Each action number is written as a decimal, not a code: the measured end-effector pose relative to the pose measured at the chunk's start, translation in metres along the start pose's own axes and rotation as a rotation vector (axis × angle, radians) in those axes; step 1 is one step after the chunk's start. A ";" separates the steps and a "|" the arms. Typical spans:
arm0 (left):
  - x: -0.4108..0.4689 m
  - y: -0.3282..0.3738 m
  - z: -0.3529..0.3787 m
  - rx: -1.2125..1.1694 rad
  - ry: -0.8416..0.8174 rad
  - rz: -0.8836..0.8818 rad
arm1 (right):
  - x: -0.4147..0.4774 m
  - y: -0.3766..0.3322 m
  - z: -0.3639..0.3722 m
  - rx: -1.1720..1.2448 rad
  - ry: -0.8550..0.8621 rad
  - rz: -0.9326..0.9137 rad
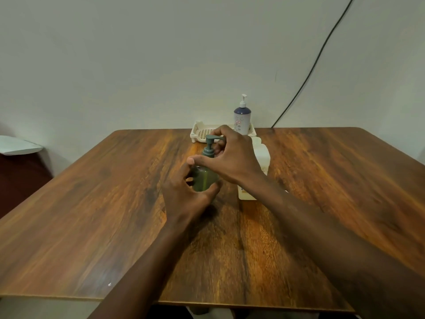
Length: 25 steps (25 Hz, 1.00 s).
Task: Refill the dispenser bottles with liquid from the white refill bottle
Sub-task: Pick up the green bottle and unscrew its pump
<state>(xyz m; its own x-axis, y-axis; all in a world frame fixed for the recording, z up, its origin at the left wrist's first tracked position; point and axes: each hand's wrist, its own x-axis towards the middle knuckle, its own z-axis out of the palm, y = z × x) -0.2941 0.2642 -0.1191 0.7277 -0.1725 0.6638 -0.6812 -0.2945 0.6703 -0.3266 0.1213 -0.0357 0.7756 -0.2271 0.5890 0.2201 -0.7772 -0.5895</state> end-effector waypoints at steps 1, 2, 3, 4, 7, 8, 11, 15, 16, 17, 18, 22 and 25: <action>0.000 -0.001 0.001 0.000 0.012 0.003 | 0.001 0.000 0.004 -0.018 0.019 0.001; -0.001 -0.002 0.001 0.001 0.023 0.000 | 0.001 0.000 0.006 -0.009 0.006 0.012; -0.002 -0.003 0.000 0.004 0.032 -0.010 | 0.001 -0.002 0.006 0.039 -0.030 0.027; -0.003 -0.003 -0.001 0.004 0.034 -0.024 | 0.002 -0.002 0.005 0.121 -0.084 0.043; -0.005 -0.005 -0.005 -0.024 0.022 -0.045 | 0.001 0.000 0.002 0.392 -0.216 0.066; -0.007 -0.005 -0.006 -0.023 0.017 -0.047 | -0.001 0.001 0.002 0.435 -0.221 0.068; -0.010 -0.002 -0.009 -0.010 0.016 -0.022 | -0.005 -0.004 0.000 0.308 -0.206 0.071; -0.015 0.002 -0.013 0.004 0.006 -0.018 | -0.009 -0.011 0.000 0.009 -0.105 -0.077; -0.015 0.002 -0.014 -0.003 -0.002 -0.023 | -0.009 -0.012 0.000 0.038 -0.103 -0.083; -0.015 0.002 -0.015 -0.011 -0.013 -0.031 | -0.008 -0.013 -0.001 0.088 -0.100 -0.073; -0.015 0.002 -0.016 -0.020 -0.025 -0.044 | -0.009 -0.014 -0.003 0.138 -0.087 -0.069; -0.016 0.001 -0.019 -0.045 -0.052 -0.144 | -0.011 -0.022 -0.018 0.262 0.018 -0.125; -0.014 -0.001 -0.019 -0.043 -0.054 -0.190 | -0.016 -0.023 -0.025 0.305 0.048 -0.164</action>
<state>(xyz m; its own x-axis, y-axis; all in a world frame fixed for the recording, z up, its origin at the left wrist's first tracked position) -0.3051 0.2847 -0.1232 0.8458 -0.1680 0.5064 -0.5335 -0.2862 0.7959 -0.3586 0.1285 -0.0175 0.6879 -0.1464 0.7109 0.5120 -0.5963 -0.6183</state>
